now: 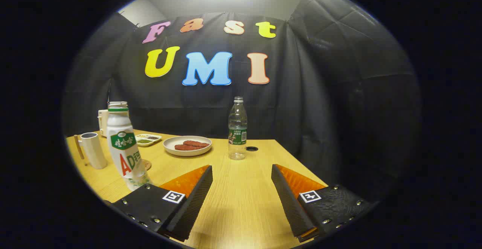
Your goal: Take the bottle from table, then pour the juice into the cup, finally place the bottle on the coaster
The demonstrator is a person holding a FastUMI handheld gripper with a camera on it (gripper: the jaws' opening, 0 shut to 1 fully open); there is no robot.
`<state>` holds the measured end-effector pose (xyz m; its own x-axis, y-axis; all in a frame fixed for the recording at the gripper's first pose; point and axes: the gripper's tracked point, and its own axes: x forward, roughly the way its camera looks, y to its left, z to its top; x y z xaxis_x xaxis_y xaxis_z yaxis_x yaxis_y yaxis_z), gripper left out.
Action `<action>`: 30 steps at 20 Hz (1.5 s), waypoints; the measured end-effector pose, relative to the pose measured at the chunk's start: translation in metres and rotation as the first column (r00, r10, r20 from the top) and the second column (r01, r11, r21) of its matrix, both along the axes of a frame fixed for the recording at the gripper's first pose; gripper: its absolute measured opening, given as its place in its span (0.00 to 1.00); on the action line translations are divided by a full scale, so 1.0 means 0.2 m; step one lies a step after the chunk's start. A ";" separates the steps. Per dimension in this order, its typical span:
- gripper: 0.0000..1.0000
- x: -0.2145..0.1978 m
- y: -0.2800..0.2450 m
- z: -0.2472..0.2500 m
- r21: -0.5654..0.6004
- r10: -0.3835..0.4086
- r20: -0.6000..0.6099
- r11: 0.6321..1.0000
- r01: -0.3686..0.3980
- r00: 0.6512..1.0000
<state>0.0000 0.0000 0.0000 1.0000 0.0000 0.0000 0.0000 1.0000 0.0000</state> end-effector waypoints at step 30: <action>0.95 -0.16 1.03 0.11 0.095 0.360 0.025 0.928 -0.361 0.933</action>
